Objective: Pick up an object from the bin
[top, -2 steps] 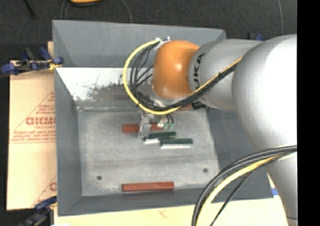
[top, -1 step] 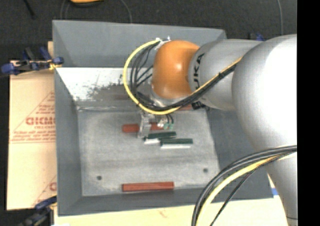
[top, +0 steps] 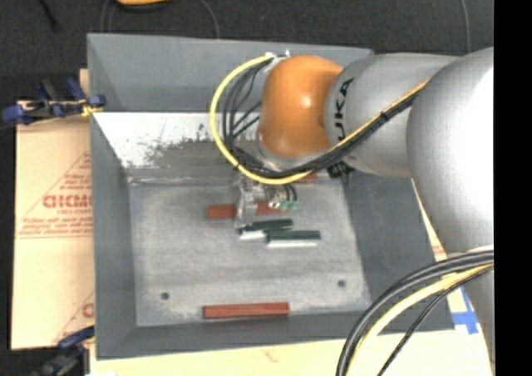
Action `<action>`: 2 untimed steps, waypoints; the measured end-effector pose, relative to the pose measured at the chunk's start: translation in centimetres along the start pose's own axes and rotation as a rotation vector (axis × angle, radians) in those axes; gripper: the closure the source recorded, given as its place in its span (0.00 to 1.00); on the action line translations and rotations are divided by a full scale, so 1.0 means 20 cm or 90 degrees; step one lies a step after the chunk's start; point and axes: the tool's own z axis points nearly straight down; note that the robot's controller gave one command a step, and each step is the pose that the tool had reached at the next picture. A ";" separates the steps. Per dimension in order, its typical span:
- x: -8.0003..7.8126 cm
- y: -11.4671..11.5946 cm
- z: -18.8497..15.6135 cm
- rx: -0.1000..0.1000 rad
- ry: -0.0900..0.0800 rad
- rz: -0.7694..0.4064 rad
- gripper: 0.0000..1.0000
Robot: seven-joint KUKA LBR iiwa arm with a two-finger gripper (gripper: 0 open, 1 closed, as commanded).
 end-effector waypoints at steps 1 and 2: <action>0.00 0.00 -0.08 0.000 -0.001 -0.003 1.00; 0.00 0.04 -0.19 0.001 -0.015 -0.051 1.00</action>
Offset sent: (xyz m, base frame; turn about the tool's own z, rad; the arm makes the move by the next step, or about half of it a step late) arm -0.0173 0.0320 -0.0402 -0.2218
